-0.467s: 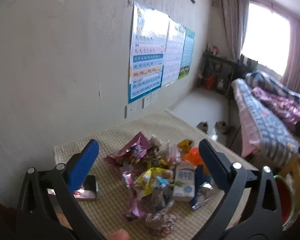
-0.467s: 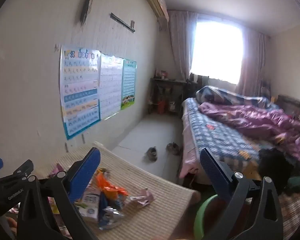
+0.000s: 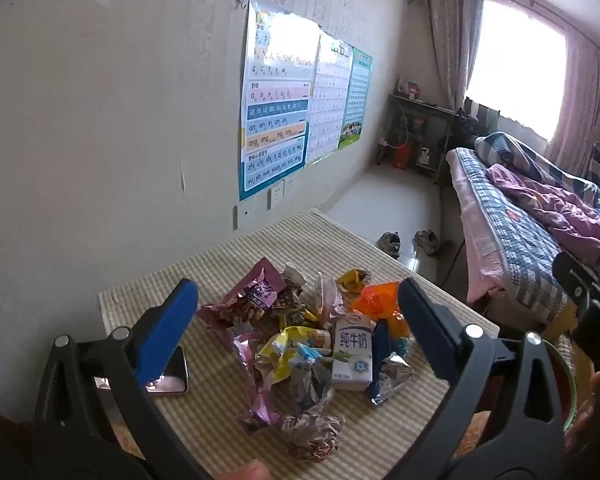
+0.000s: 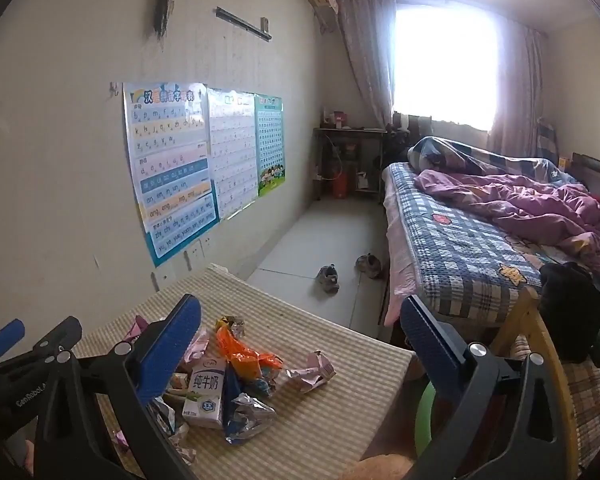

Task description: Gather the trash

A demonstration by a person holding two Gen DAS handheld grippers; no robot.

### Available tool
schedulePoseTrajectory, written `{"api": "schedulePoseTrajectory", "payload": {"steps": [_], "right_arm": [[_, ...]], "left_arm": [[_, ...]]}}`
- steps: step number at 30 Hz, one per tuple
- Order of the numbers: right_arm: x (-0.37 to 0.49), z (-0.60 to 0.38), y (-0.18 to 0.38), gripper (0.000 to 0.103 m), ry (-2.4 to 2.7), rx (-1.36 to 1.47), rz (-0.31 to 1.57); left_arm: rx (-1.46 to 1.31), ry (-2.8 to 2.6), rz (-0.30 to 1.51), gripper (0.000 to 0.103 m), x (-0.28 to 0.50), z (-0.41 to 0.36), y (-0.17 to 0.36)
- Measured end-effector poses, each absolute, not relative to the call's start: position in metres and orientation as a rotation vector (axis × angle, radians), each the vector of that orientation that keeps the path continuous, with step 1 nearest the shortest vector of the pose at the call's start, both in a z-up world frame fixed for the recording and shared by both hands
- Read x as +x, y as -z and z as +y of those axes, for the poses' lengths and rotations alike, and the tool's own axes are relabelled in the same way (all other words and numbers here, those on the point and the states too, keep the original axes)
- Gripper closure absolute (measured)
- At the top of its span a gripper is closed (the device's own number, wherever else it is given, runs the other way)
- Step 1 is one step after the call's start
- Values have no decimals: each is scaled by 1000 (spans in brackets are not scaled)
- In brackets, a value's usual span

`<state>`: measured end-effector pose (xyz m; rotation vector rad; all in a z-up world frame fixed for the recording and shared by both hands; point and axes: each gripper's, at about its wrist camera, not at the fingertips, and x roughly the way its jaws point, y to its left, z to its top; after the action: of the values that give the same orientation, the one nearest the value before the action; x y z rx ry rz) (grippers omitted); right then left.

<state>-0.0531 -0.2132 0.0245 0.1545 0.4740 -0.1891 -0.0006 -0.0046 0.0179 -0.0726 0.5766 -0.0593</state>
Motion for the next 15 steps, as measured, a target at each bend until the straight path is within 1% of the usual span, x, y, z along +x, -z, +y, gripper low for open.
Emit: {"api": "schedulePoseTrajectory", "payload": {"steps": [1,15], "right_arm": [[-59,-213,-31,7,197,155,476],[-57,-208,-22,7,225,146,514]], "left_arm": [[-70,61,578,5,0,-6,-19],[-60,65,582,5,-3,-9,-12]]}}
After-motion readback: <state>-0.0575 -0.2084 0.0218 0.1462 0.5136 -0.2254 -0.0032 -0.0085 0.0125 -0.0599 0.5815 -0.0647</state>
